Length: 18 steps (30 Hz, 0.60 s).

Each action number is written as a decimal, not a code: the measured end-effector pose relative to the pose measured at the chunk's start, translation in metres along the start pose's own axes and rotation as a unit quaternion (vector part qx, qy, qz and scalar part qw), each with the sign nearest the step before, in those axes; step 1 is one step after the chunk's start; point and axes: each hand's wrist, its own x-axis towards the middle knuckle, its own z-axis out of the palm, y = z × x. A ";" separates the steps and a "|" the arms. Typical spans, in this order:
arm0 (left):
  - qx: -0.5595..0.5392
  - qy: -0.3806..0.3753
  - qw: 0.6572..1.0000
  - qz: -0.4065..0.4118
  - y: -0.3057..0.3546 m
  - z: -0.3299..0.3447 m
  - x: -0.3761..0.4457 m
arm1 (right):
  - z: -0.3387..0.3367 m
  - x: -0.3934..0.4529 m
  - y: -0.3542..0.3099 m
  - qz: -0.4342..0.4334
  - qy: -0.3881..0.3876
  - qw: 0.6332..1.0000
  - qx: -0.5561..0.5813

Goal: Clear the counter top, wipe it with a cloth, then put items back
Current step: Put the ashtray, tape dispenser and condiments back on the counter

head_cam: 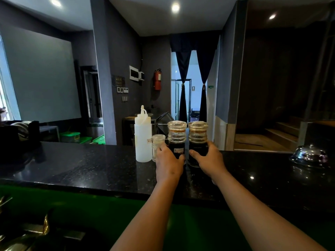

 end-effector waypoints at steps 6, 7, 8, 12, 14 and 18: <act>-0.008 -0.026 0.999 -0.044 0.002 -0.015 -0.013 | -0.001 -0.007 0.002 0.074 0.007 0.996 -0.041; -0.014 -0.030 0.998 -0.044 0.002 -0.018 -0.015 | -0.003 -0.010 0.002 0.081 0.013 0.996 -0.041; -0.018 -0.034 0.999 -0.039 0.002 -0.021 -0.018 | -0.005 -0.013 0.002 0.081 0.016 0.996 -0.040; -0.044 -0.093 0.995 0.010 0.006 -0.055 -0.052 | -0.025 -0.057 -0.018 0.035 -0.042 0.998 -0.043; -0.095 -0.116 0.988 0.046 0.004 -0.080 -0.083 | -0.035 -0.089 -0.026 -0.020 -0.074 0.997 -0.018; -0.045 -0.144 0.980 0.132 -0.037 -0.129 -0.153 | -0.045 -0.165 -0.021 -0.123 -0.113 0.986 0.012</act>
